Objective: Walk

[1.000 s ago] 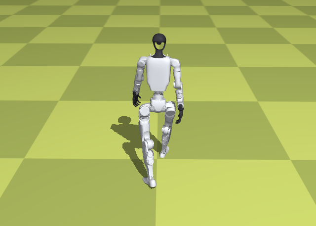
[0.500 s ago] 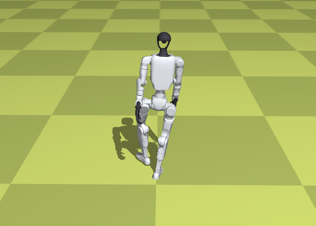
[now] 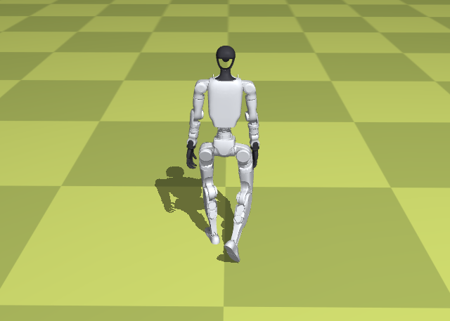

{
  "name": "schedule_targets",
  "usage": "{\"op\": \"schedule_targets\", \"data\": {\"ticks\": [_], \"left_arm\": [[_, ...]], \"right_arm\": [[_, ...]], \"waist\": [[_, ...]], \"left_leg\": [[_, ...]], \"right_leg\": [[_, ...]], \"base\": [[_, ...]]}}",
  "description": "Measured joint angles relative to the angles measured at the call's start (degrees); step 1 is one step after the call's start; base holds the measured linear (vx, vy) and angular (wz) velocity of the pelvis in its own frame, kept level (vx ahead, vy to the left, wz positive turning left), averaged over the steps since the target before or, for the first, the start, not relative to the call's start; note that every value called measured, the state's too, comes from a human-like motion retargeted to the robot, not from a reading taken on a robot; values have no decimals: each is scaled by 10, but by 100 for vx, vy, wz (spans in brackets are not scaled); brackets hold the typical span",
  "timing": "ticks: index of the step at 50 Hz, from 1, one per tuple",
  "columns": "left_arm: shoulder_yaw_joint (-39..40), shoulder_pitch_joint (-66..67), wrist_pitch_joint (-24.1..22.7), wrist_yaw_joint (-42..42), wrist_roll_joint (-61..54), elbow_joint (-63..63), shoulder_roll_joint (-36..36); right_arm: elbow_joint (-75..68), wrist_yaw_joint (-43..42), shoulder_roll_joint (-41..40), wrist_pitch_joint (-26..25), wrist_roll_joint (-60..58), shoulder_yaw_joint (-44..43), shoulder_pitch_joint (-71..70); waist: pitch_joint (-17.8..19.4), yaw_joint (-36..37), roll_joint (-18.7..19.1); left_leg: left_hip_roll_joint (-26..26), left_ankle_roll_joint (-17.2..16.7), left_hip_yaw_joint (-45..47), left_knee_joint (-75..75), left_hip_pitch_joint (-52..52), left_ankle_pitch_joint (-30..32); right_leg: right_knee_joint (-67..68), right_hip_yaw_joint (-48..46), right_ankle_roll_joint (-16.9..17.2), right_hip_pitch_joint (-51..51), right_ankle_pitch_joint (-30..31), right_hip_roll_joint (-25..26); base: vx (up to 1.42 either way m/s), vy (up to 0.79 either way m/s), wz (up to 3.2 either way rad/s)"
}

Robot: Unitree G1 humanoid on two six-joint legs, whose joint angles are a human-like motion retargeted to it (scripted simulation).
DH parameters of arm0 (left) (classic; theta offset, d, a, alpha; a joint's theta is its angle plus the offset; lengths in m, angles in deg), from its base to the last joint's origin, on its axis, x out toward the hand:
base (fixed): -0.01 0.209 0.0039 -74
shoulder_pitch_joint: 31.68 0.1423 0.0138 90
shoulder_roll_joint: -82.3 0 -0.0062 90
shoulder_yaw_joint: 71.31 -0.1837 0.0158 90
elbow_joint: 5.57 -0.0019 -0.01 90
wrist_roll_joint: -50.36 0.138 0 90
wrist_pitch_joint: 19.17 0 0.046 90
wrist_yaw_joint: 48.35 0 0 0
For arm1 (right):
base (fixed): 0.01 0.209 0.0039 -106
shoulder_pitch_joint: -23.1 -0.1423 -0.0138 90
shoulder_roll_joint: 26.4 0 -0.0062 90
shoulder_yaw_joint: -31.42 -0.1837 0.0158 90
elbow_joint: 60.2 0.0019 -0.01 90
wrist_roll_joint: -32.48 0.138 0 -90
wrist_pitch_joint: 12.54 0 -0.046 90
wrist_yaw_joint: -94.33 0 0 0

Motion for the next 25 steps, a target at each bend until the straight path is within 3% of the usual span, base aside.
{"op": "schedule_targets", "data": {"ticks": [4,9,15,20,22,25], "left_arm": [[-30,-59,-11,-2,-1,21,11],[-53,-130,-21,-20,1,40,23],[-67,-184,-39,-35,-1,68,37],[-67,-185,-49,-32,-8,81,39],[-61,-166,-50,-34,-6,80,37],[-41,-122,-49,-34,14,79,26]], "right_arm": [[3,13,9,-2,7,-19,28],[11,27,16,-3,18,-47,65],[6,41,12,0,23,-66,92],[-5,46,9,6,27,-61,91],[-14,43,7,6,25,-59,88],[-26,33,-3,10,30,-60,80]], "waist": [[9,-39,-1],[11,-77,-17],[10,-120,-14],[0,-150,-10],[-10,-163,-12],[-15,-168,-21]], "left_leg": [[-35,6,-3,-51,54,-5],[-79,-1,-10,-99,114,-18],[-85,-28,-29,-124,179,-45],[-70,-62,-36,-115,214,-42],[-67,-75,-40,-102,226,-15],[-60,-81,-25,-61,243,73]], "right_leg": [[19,-12,-23,-118,-80,-17],[-149,-15,-84,-227,-142,-23],[-361,49,-143,-312,-163,16],[-325,9,-153,-325,-142,-2],[-298,-2,-152,-323,-105,-13],[-262,58,-151,-307,-108,-7]], "base": [[57,5,31],[64,1,46],[67,-11,60],[75,-22,52],[87,-30,46],[89,-32,25]]}}
